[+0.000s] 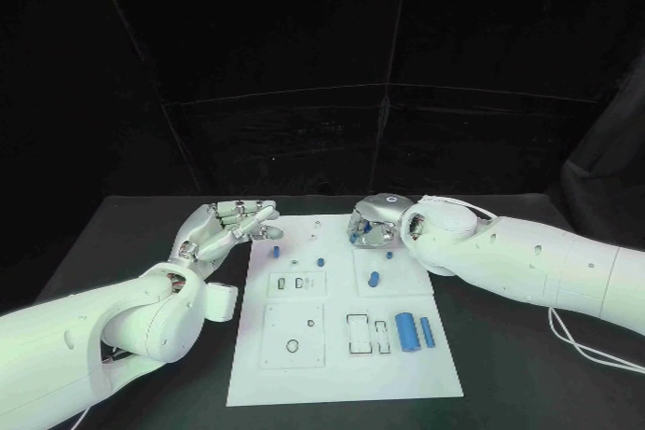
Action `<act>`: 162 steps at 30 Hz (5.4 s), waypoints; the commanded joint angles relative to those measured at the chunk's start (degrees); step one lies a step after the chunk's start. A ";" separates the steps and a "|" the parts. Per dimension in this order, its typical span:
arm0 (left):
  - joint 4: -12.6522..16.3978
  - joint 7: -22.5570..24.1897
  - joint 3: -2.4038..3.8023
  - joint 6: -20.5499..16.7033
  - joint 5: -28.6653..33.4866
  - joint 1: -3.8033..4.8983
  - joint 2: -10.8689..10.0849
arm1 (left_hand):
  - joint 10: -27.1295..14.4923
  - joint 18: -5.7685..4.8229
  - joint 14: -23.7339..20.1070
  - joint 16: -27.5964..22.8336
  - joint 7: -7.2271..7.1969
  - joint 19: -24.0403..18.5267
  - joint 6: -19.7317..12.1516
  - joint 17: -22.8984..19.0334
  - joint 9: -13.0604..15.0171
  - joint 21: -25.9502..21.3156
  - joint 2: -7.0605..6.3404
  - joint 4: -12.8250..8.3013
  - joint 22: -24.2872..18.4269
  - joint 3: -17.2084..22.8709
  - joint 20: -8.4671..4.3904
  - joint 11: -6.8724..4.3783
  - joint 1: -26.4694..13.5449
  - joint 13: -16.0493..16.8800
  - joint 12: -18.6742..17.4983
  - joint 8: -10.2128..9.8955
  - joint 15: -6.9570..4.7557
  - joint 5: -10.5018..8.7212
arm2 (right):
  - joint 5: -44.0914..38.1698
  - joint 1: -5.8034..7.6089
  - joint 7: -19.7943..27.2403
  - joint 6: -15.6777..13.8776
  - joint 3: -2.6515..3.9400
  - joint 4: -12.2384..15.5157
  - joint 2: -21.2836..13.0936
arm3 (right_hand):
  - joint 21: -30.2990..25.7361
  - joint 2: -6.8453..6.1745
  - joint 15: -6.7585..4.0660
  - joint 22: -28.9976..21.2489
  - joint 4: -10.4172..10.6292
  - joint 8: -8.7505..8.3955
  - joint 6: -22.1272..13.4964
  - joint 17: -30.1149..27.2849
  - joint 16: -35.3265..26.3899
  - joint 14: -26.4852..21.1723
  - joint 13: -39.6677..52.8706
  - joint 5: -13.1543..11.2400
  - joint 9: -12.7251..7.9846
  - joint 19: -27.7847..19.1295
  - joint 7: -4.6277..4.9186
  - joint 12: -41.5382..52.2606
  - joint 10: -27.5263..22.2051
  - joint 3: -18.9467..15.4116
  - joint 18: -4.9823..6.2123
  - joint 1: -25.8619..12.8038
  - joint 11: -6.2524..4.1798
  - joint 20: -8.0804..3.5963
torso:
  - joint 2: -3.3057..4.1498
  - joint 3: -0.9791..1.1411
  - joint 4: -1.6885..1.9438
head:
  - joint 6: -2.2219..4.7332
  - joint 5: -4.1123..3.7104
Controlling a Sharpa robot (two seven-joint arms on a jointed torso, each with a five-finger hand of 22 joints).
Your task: Assemble the parts on the task board
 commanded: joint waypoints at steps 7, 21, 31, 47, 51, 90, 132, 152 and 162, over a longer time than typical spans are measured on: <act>0.05 -0.30 0.05 0.93 -0.38 0.24 -0.11 | 0.07 0.71 -0.51 -0.95 0.25 -0.15 0.06 0.20 -0.07 -0.79 0.21 -0.35 -0.38 -0.38 0.33 0.48 -0.61 -0.05 -0.57 -0.64 0.67 -0.19 | 4.78 0.37 0.50 -9.97 1.41 -1.12 1.68 | 0.68 -0.76 -0.05 0.74 1.05 0.26 0.47 0.94 1.11 0.43 0.01 0.00 0.09 0.49 0.11 -0.06 0.06 1.48 -0.52 -1.73 0.04 0.17 | 0.13 -0.01 0.09 | 0.45 0.26; 0.04 -0.50 0.06 1.21 -0.38 0.27 0.18 | 0.08 0.71 -0.54 -1.02 0.25 -0.18 0.07 0.22 -0.07 -0.84 0.23 -0.40 -0.41 -0.38 0.35 0.48 -0.58 -0.05 -0.60 -0.67 0.69 -0.19 | 4.87 0.89 0.23 -8.64 1.57 -8.03 8.62 | 0.98 -1.62 0.07 1.09 1.69 0.19 0.26 1.25 1.76 0.35 -0.02 -0.24 0.06 0.54 0.21 -0.12 -0.24 2.98 -0.56 -2.19 0.15 0.24 | 0.25 -0.01 0.12 | 0.62 0.48; 0.10 -0.68 0.06 1.30 -0.38 0.53 0.26 | 0.08 0.71 -0.54 -1.02 0.25 -0.18 0.07 0.22 -0.07 -0.84 0.23 -0.40 -0.41 -0.38 0.35 0.48 -0.58 -0.05 -0.60 -0.67 0.69 -0.19 | 4.03 1.00 -0.27 -4.11 1.56 -10.90 11.87 | 1.09 -1.95 0.10 1.27 1.98 0.18 0.14 1.24 1.90 0.30 -0.02 -0.43 0.05 0.59 0.21 -0.12 -0.39 3.40 -0.59 -2.39 0.18 0.28 | 0.34 -0.10 0.10 | 0.44 0.59; -0.02 -0.79 0.06 1.44 -0.38 0.65 0.39 | 0.08 0.72 -0.58 -1.11 0.24 -0.20 0.07 0.25 -0.07 -0.91 0.26 -0.47 -0.46 -0.39 0.37 0.49 -0.54 -0.04 -0.66 -0.71 0.70 -0.19 | 1.92 1.02 -1.65 -2.57 1.53 -13.70 14.28 | 1.12 -2.44 0.12 1.24 2.24 0.16 -0.06 0.96 1.92 0.17 -0.02 -0.58 0.04 0.48 0.18 -0.13 -0.58 3.93 -0.57 -2.49 0.20 0.32 | 0.45 -0.04 0.07 | 0.11 0.72; -0.01 -0.85 0.06 1.47 -0.38 0.67 0.41 | 0.07 0.72 -0.59 -1.15 0.24 -0.21 0.06 0.26 -0.07 -0.93 0.27 -0.51 -0.48 -0.39 0.38 0.49 -0.51 -0.05 -0.70 -0.74 0.70 -0.19 | 1.40 1.02 -2.20 -2.42 1.52 -14.29 14.85 | 1.10 -2.58 0.14 1.20 2.31 0.15 -0.13 0.74 1.84 0.10 -0.02 -0.64 0.04 0.42 0.20 -0.13 -0.66 4.08 -0.56 -2.53 0.22 0.33 | 0.45 -0.07 0.08 | 0.17 0.71; -0.10 -1.50 0.06 2.28 -0.38 0.89 -0.21 | -0.15 0.73 -0.68 -1.50 0.28 -0.27 -0.13 0.39 -0.09 -1.16 0.32 -0.74 -0.66 -0.49 0.46 0.57 -0.48 -0.08 -1.04 -1.00 0.78 -0.32 | 13.29 1.04 -3.41 -6.40 1.54 -2.04 0.60 | 0.70 -9.17 -0.89 0.72 13.06 2.60 -5.04 -0.38 2.64 0.59 3.99 6.36 0.70 1.14 -0.13 10.24 5.68 -5.70 -0.52 -4.31 -1.19 -0.26 | 0.28 0.10 -1.04 | 0.51 0.91; -1.21 -2.00 0.05 3.30 -0.38 0.88 0.34 | -0.08 0.74 -0.76 -1.69 0.21 -0.31 -0.07 0.44 -0.07 -1.28 0.43 -0.85 -0.75 -0.49 0.50 0.54 -0.44 -0.06 -1.11 -1.04 0.80 -0.33 | 9.20 1.26 -8.09 2.86 1.55 -4.63 -1.04 | 7.38 -9.41 -0.94 14.33 25.11 2.43 -8.17 32.69 20.46 4.20 65.34 9.45 0.23 9.14 -0.21 64.58 12.24 -16.54 -3.13 6.66 -1.58 -0.66 | 0.40 0.05 -0.97 | 0.00 0.58; -1.21 -2.33 0.05 3.53 -0.38 0.88 0.25 | -0.06 0.75 -0.80 -1.85 0.19 -0.33 -0.06 0.50 -0.06 -1.38 0.62 -1.01 -0.84 -0.42 0.52 0.52 -0.28 -0.05 -1.20 -1.11 0.80 -0.36 | 5.72 1.24 -8.68 3.21 1.54 -5.06 -0.30 | 8.45 -4.88 -1.39 16.94 20.42 4.48 -2.42 35.54 21.51 4.61 77.17 4.52 0.55 10.68 -1.09 76.44 16.67 -9.39 -3.63 9.94 -2.26 -0.92 | 0.34 0.03 -0.96 | -0.39 0.75; -1.21 -2.40 0.05 3.58 -0.38 0.88 0.16 | -0.04 0.76 -0.80 -1.94 0.17 -0.33 -0.05 0.54 -0.06 -1.44 0.73 -1.12 -0.88 -0.36 0.52 0.51 -0.17 -0.05 -1.25 -1.15 0.80 -0.39 | 6.03 1.23 -6.23 -2.46 1.53 -3.92 -0.47 | 9.14 -4.48 -1.85 18.73 19.31 4.45 -0.51 36.14 21.69 4.73 78.67 4.22 0.31 11.91 -1.68 77.87 17.43 -5.63 -4.02 8.73 -2.76 -1.40 | 0.35 0.04 -0.91 | -0.42 0.67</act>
